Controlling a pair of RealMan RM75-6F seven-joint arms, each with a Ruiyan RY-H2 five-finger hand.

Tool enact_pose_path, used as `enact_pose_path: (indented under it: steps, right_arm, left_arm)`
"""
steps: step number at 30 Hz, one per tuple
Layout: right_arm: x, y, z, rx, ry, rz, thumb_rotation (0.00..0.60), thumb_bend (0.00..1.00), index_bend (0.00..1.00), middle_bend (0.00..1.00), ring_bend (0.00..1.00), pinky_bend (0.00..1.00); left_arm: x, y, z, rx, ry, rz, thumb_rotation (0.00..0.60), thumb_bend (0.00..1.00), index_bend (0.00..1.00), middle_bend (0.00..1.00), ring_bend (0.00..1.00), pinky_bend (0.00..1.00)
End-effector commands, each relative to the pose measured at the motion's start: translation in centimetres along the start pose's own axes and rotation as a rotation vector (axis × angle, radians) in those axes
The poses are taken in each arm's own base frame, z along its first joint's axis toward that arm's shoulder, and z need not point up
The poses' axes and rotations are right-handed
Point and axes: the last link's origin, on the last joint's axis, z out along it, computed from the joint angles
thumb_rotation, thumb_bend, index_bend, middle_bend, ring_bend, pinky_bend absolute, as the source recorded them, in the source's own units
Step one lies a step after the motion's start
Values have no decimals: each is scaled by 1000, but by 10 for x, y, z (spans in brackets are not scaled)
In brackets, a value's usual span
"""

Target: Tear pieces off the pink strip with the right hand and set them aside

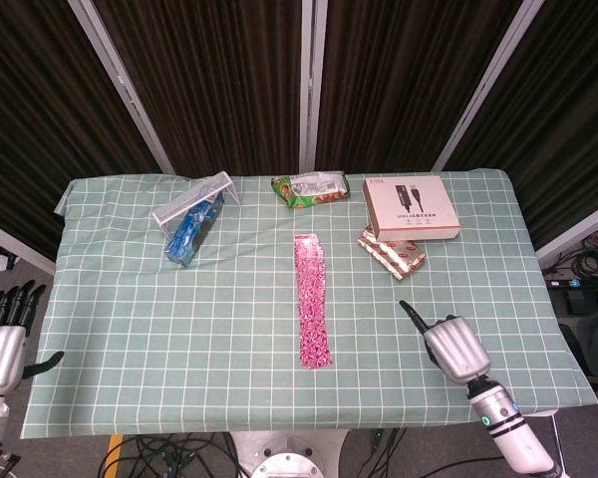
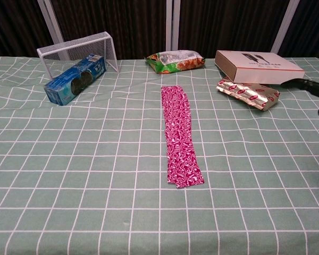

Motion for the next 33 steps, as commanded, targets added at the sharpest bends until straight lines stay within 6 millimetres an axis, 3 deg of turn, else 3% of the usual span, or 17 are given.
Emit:
enact_pose_path:
  steps: [1,9,15,21,28,33]
  right_arm:
    - [-9,-27,17,108,-63,-7,600,1000,161,796,767,717]
    - [-25,-69,32,276,-193,-101,600,1000,219,811,780,719]
    - [-29,-92,37,316,-233,-62,600,1000,223,818,780,719]
    - [-26,-102,41,301,-217,-78,600,1000,219,825,786,719]
    - [-19,-108,44,240,-179,-121,600,1000,76,831,787,722]
    - [-23,-111,54,231,-201,-111,600,1000,64,831,787,722]
  left_arm:
    - [2,-4,-1,11,5,0,600,123,24,0,0,28]
    - [10,-14,-2,44,25,7,600,123,24,0,0,28]
    - [16,-20,-2,71,34,11,600,123,24,0,0,28]
    - [20,-25,-3,88,39,9,600,123,24,0,0,28]
    - [23,-30,-1,102,39,11,600,124,24,0,0,28]
    - [22,-32,2,111,28,19,600,123,24,0,0,28]
